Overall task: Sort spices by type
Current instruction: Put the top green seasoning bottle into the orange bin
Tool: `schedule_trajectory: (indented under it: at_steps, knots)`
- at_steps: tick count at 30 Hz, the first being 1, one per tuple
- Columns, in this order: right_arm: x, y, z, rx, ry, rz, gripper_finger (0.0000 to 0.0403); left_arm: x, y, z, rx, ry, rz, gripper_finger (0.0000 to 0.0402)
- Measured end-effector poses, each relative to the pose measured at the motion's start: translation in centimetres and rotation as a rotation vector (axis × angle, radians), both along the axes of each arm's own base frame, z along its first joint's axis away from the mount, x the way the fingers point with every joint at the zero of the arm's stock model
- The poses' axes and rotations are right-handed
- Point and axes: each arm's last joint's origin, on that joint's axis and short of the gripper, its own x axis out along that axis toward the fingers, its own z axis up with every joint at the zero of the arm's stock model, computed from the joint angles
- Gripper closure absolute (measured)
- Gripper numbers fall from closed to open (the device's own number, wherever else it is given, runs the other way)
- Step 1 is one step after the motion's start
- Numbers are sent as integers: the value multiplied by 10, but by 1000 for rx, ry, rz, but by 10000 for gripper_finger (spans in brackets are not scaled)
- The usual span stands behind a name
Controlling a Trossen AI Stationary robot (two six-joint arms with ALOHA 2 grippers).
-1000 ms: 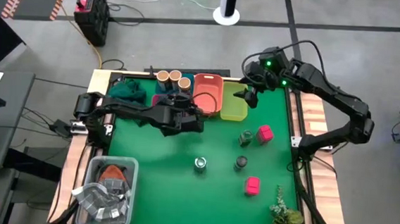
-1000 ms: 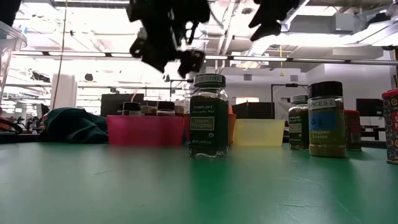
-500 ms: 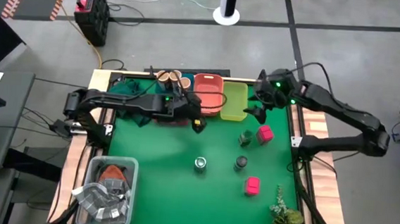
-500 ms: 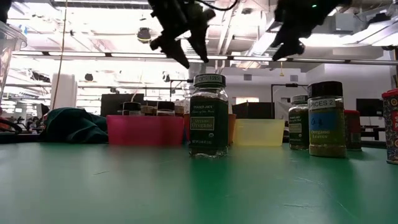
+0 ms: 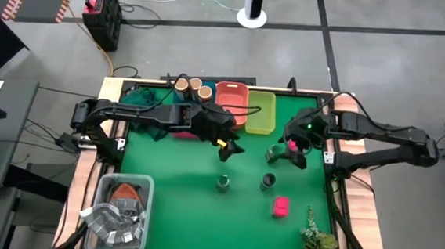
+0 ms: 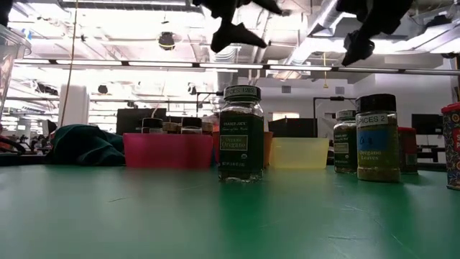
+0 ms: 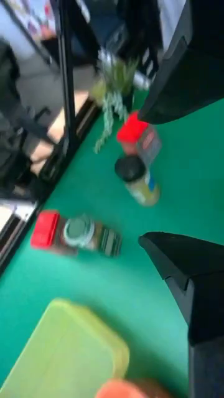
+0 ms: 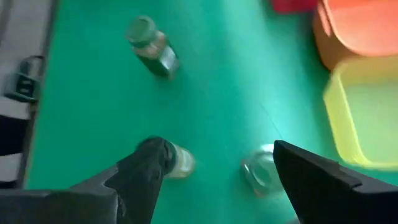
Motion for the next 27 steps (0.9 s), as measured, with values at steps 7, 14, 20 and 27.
schedule_trajectory:
  at_steps: [7,14,20,27]
  knots:
    - [-1,2,0,-20,17,-50,80,0,-10,0,-70,13,9,118]
    - [-1,2,-1,-19,19,-50,81,-5,-7,5,-71,4,96,118]
    - [0,2,-1,-20,17,-50,81,-15,-3,20,-57,-44,157,118]
    - [0,2,0,-20,11,-51,81,-26,-2,36,-39,-99,197,118]
